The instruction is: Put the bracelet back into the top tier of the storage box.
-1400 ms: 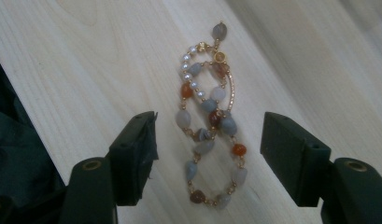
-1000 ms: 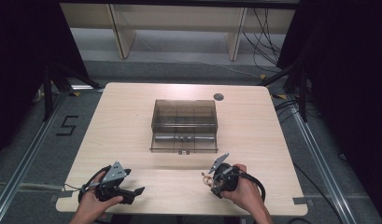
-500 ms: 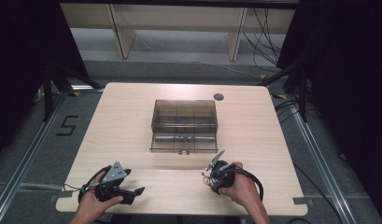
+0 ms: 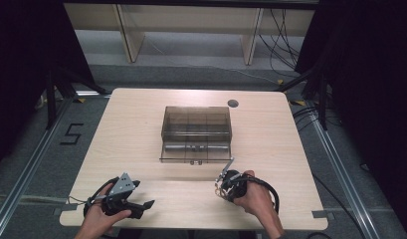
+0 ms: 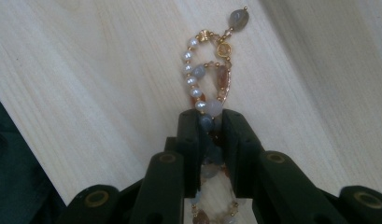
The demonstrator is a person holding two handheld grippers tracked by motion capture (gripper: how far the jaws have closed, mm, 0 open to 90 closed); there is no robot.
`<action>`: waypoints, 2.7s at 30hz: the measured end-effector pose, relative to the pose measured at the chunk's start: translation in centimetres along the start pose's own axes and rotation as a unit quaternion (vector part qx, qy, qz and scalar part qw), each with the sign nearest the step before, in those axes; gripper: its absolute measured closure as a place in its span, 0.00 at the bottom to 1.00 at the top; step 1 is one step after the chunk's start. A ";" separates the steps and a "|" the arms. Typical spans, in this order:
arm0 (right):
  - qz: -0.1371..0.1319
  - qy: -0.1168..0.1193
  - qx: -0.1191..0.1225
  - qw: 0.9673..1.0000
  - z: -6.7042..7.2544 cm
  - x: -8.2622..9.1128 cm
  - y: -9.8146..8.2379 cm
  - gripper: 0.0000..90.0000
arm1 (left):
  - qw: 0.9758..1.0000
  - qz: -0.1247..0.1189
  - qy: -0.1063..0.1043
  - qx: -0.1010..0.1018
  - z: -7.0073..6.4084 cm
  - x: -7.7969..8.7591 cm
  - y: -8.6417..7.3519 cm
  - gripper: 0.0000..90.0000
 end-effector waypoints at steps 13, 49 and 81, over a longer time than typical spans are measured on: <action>-0.003 -0.018 0.023 1.000 -0.1 1.2 0.1 0.95 | 1.000 -0.001 -0.002 0.001 0.0 0.1 0.0 0.17; -0.086 -0.096 0.065 0.990 -1.9 11.8 2.4 0.95 | 1.000 0.000 -0.004 0.012 0.0 0.1 -0.2 0.17; -0.111 -0.090 0.089 0.986 -3.5 17.2 6.5 0.95 | 1.000 0.000 -0.001 0.005 0.0 0.2 -0.2 0.17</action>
Point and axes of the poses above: each handheld gripper's, and its own axes: x roughly backward along the jaws, y roughly out of its top, z roughly to its left, the point moved 8 cm from there along -x, roughly forward along the jaws, and after that the axes turned 12 degrees about x, right-handed, at the moved point
